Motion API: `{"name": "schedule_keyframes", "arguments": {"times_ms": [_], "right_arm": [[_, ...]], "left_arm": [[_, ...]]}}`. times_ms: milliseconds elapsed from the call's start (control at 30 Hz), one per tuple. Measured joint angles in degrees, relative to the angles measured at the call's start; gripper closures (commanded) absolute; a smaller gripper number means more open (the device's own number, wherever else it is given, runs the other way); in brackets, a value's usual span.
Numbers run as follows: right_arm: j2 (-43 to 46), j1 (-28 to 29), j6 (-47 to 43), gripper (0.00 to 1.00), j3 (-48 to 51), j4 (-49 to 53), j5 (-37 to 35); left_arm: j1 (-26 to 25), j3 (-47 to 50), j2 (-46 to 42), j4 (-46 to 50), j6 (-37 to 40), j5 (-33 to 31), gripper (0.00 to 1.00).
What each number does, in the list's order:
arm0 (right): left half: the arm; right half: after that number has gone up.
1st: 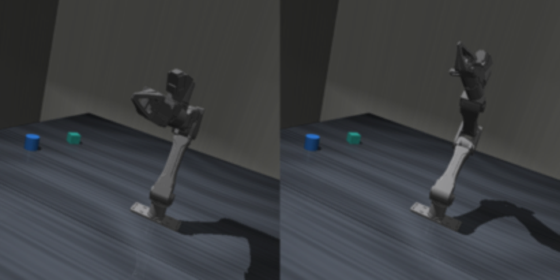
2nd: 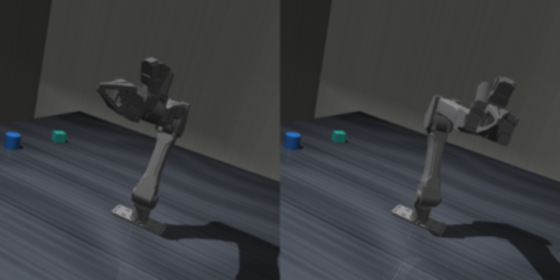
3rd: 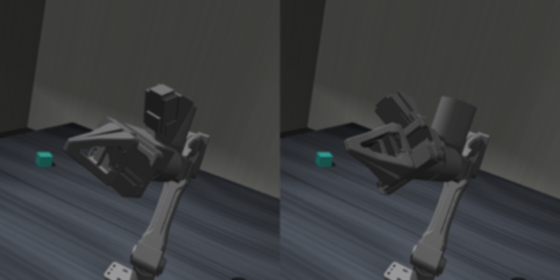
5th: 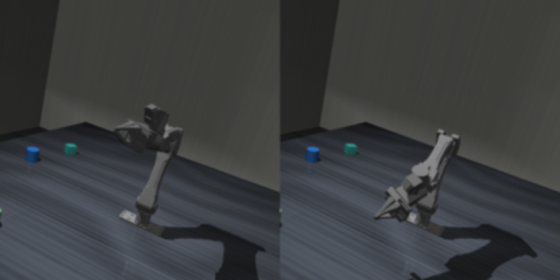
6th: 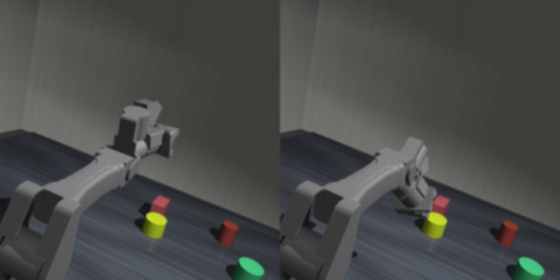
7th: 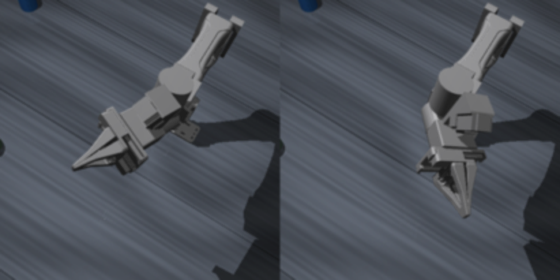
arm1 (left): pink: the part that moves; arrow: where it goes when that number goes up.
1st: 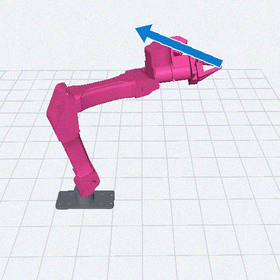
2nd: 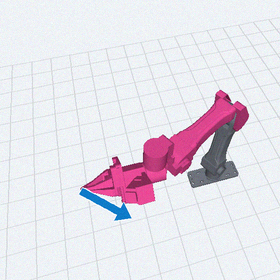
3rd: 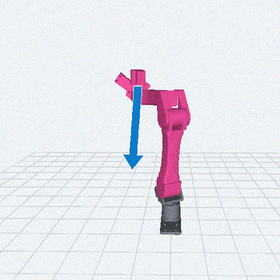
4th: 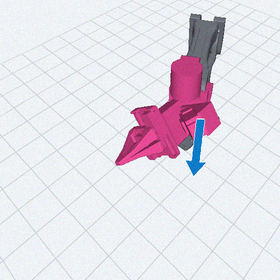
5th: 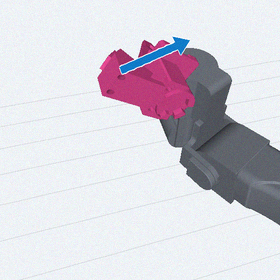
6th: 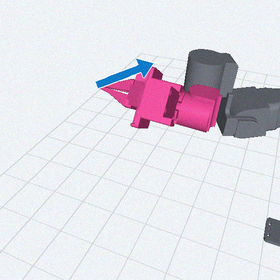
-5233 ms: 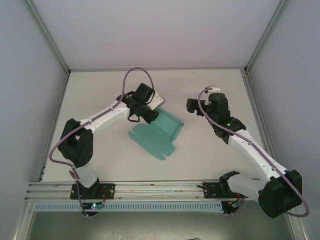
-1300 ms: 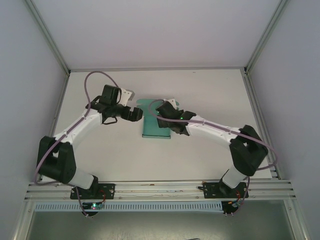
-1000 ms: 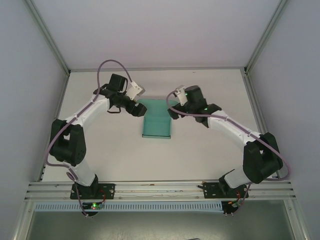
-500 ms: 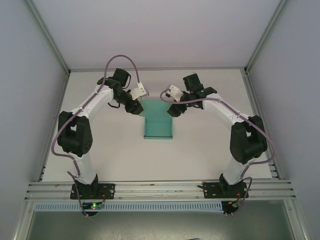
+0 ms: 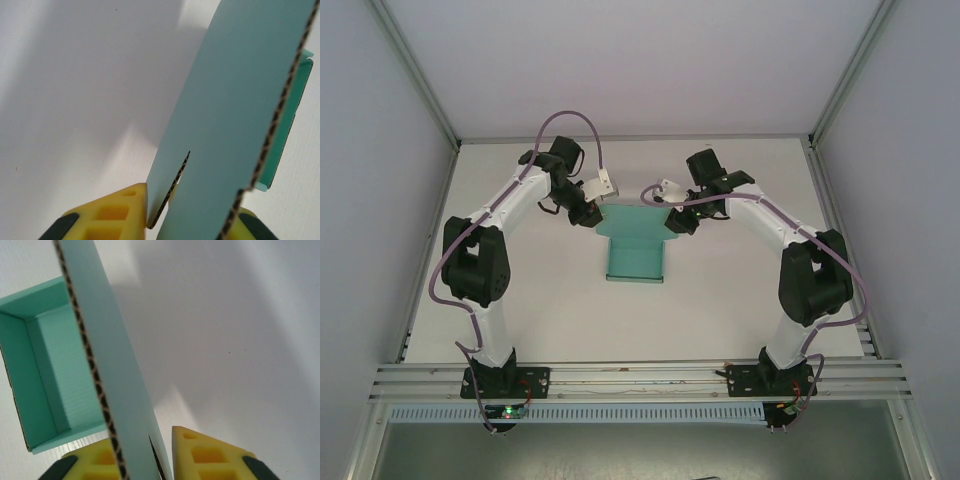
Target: Assemble paper box
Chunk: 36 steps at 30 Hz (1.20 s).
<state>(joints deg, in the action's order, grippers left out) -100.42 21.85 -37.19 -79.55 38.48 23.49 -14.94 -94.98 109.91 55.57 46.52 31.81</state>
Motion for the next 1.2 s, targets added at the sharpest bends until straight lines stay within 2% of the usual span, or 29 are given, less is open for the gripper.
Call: {"name": "schedule_keyframes", "arguments": {"times_ms": [33, 67, 233, 400, 567, 733, 867, 1000, 1200], "right_arm": [[-0.2, 0.0, -0.3, 0.87, -0.3, 0.2, 0.0], [-0.4, 0.0, -0.3, 0.87, -0.5, 0.2, 0.0], [-0.6, 0.0, 0.6, 0.97, -0.6, 0.2, 0.1], [-0.1, 0.3, 5.8, 0.98, 0.8, -3.8, -2.9], [1.7, 2.8, 19.0, 0.99, 2.2, -9.4, -12.5], [2.8, 6.1, 34.4, 0.99, 2.1, -14.6, -20.6], [2.9, 8.1, 48.2, 1.0, 2.5, -19.7, -27.5], [2.2, 8.4, 60.2, 1.0, 4.4, -25.8, -31.1], [-2.1, 9.2, 71.3, 1.0, 4.5, -31.7, -34.2]], "left_arm": [[0.0, 0.0, 0.0, 0.2, 0.1, -0.2, 0.98], [0.0, 0.0, 0.0, 0.3, 0.3, -0.3, 1.0], [-0.4, 0.0, 0.0, 0.4, 0.6, -0.3, 1.0], [-0.9, 0.9, -0.1, -3.3, -5.1, -1.7, 1.0], [-1.6, 2.4, -1.2, -11.2, -17.6, -6.1, 1.0], [-1.9, -2.2, -1.3, -14.1, -31.7, -11.2, 1.0], [-2.7, -2.3, -1.6, -18.4, -41.7, -15.9, 1.0], [-4.3, -0.7, -1.7, -22.7, -53.6, -20.4, 1.0], [-5.2, 6.4, -2.2, -29.6, -70.9, -21.2, 1.0]]}}
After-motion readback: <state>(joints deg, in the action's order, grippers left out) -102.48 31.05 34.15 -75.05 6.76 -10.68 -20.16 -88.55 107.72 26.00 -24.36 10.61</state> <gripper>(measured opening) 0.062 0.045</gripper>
